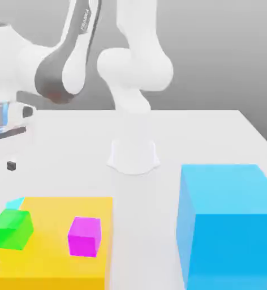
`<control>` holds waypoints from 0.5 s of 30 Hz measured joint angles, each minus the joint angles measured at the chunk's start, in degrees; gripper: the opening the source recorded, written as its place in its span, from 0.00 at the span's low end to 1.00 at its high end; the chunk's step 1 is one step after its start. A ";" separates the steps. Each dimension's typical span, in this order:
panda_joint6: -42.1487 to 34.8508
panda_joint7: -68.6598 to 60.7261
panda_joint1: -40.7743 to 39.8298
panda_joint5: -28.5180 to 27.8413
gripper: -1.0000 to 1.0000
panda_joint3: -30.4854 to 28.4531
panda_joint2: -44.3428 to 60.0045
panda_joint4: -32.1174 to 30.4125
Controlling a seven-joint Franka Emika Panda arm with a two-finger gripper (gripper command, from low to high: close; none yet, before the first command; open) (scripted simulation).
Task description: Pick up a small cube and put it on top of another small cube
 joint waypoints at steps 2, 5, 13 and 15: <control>1.35 4.35 -1.27 0.72 0.50 -0.95 2.48 -1.01; 3.37 10.46 -2.59 2.45 0.50 -2.16 6.20 -2.52; 14.46 12.36 -4.12 5.72 0.00 -1.37 20.56 -1.13; 14.48 12.35 -4.12 5.73 0.00 -1.37 20.56 -1.13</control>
